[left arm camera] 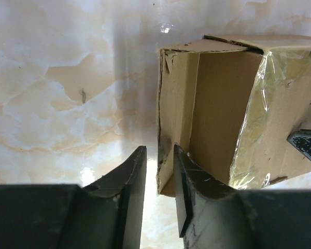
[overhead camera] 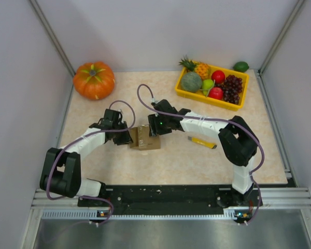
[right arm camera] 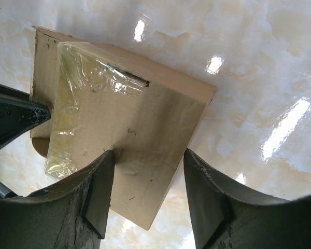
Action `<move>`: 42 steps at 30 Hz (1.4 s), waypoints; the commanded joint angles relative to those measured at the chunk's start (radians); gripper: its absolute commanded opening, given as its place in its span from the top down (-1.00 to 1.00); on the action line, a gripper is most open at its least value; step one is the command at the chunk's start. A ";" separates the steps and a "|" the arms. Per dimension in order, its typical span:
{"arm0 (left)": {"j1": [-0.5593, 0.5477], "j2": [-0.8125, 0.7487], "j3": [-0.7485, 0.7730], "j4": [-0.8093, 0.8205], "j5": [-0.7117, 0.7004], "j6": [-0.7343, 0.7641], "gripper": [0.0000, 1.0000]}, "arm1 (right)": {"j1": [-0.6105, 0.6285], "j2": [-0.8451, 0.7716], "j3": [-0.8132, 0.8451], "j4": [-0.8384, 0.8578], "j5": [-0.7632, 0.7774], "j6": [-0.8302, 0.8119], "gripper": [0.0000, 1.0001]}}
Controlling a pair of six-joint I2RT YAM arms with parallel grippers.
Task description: Unpack the express box
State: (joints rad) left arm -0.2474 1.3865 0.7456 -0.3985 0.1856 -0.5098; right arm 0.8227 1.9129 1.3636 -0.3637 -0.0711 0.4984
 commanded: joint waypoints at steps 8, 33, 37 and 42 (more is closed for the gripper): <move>0.007 0.075 0.023 0.061 0.115 -0.029 0.68 | -0.002 0.038 0.020 -0.075 0.074 -0.031 -0.08; 0.016 -0.046 0.327 -0.258 0.157 0.099 1.00 | 0.000 -0.299 -0.029 -0.043 0.134 -0.066 -0.43; 0.016 -0.049 0.336 -0.266 0.169 0.103 1.00 | 0.007 -0.288 -0.026 -0.001 0.042 -0.080 -0.43; 0.016 -0.056 0.353 -0.273 0.193 0.097 1.00 | 0.024 -0.214 0.009 0.012 -0.012 -0.070 -0.44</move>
State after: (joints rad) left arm -0.2359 1.3655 1.0492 -0.6666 0.3489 -0.4282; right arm 0.8261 1.6527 1.3415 -0.4034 -0.0162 0.4358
